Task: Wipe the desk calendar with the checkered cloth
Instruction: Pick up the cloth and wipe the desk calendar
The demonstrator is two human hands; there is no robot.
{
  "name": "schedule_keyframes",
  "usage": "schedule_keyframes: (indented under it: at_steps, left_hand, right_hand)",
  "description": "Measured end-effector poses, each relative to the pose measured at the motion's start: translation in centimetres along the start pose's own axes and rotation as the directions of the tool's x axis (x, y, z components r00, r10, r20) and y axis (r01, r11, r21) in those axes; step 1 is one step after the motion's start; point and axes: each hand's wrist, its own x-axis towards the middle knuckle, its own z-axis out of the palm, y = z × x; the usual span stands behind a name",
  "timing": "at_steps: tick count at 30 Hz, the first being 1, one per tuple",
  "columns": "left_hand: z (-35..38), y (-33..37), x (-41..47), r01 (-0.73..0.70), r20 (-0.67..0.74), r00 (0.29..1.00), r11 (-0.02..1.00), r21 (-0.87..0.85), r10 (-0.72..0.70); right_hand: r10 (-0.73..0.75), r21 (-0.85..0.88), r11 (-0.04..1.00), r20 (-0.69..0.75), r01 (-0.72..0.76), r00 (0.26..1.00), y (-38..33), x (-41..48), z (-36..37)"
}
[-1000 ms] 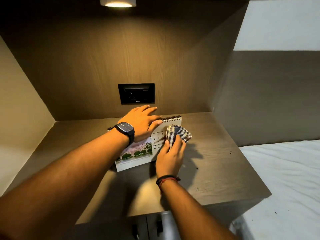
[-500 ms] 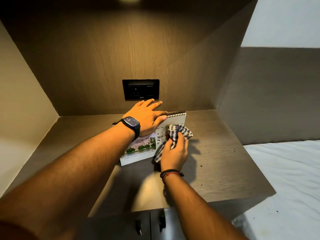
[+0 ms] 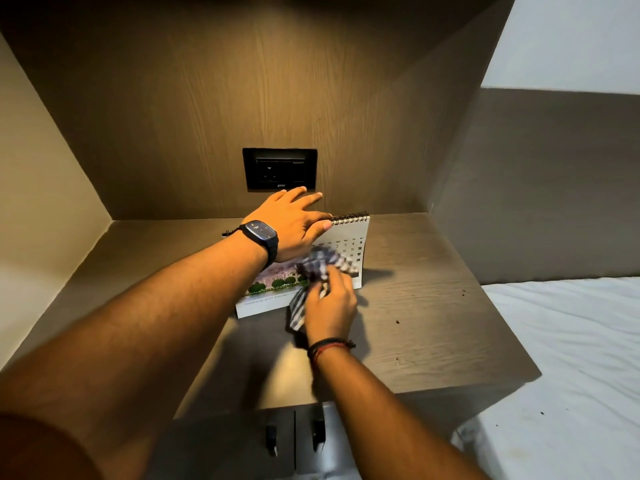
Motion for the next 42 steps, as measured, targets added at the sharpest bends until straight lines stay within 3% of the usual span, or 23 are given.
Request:
schedule_keyframes:
  at_steps: [3, 7, 9, 11, 16, 19, 22, 24, 28, 30, 33, 34, 39, 42]
  left_hand:
    - [0.1, -0.1, 0.0, -0.006, -0.007, 1.0, 1.0, -0.016, 0.005]
    - [0.1, -0.2, 0.0, -0.001, 0.004, 1.0, 1.0, -0.005, 0.001]
    - [0.0, -0.1, 0.0, 0.001, 0.004, 1.0, 1.0, 0.006, -0.001]
    - [0.1, -0.1, 0.1, -0.003, -0.004, 1.0, 1.0, 0.015, 0.003]
    - [0.3, -0.3, 0.1, -0.015, -0.012, 1.0, 1.0, 0.014, 0.015]
    - [0.3, -0.3, 0.0, -0.035, -0.013, 0.999, 0.999, 0.037, 0.035]
    - [0.1, -0.3, -0.2, -0.031, -0.01, 0.999, 0.998, 0.058, 0.032]
    - [0.2, -0.2, -0.2, -0.036, -0.011, 0.999, 0.997, 0.069, 0.037]
    - [0.1, -0.3, -0.2, -0.042, -0.042, 0.998, 0.998, 0.04, 0.044]
    - [0.1, -0.3, -0.3, -0.048, -0.048, 0.998, 0.998, 0.04, 0.05]
    - [-0.1, -0.2, -0.3, -0.043, -0.037, 0.998, 0.998, 0.035, 0.044]
    - [-0.1, -0.1, -0.3, -0.041, -0.033, 0.999, 0.999, 0.035, 0.042]
    - [0.1, -0.2, -0.3, -0.047, -0.04, 0.998, 0.999, 0.024, 0.048]
    - [0.2, -0.3, -0.2, -0.049, -0.043, 0.998, 0.998, 0.036, 0.05]
  right_hand:
    - [-0.1, -0.074, 0.991, 0.142, 0.111, 0.985, 1.2, -1.1, -0.1]
    - [0.135, 0.006, 0.991, -0.06, -0.135, 0.989, 1.1, 1.1, -0.7]
    - [0.166, 0.019, 0.986, -0.088, -0.165, 0.982, 0.6, 1.9, -0.7]
    - [0.113, 0.007, 0.994, -0.062, -0.113, 0.992, 0.3, 1.4, -0.4]
    - [-0.154, -0.121, 0.977, 0.169, 0.176, 0.973, 1.4, -1.1, -0.4]
    - [-0.01, -0.077, 0.997, 0.039, 0.013, 0.999, 1.3, 0.2, -1.0]
    - [0.167, 0.005, 0.986, -0.118, -0.168, 0.979, 0.4, 1.4, -1.1]
    - [0.113, -0.006, 0.993, -0.057, -0.114, 0.992, 0.2, 0.9, -0.9]
    - [-0.135, -0.105, 0.982, 0.193, 0.157, 0.972, 1.4, -1.3, -0.8]
    - [-0.072, -0.087, 0.993, 0.114, 0.082, 0.991, 1.4, -0.5, -1.1]
    - [0.16, -0.001, 0.987, -0.08, -0.161, 0.984, 0.5, 1.0, -1.3]
    - [0.166, 0.0, 0.986, -0.086, -0.166, 0.982, 0.2, 1.0, -1.3]
    - [-0.092, -0.127, 0.985, 0.187, 0.117, 0.978, 1.1, -0.8, -1.1]
    - [-0.001, -0.162, 0.987, 0.119, 0.02, 0.993, 1.5, 0.4, -1.5]
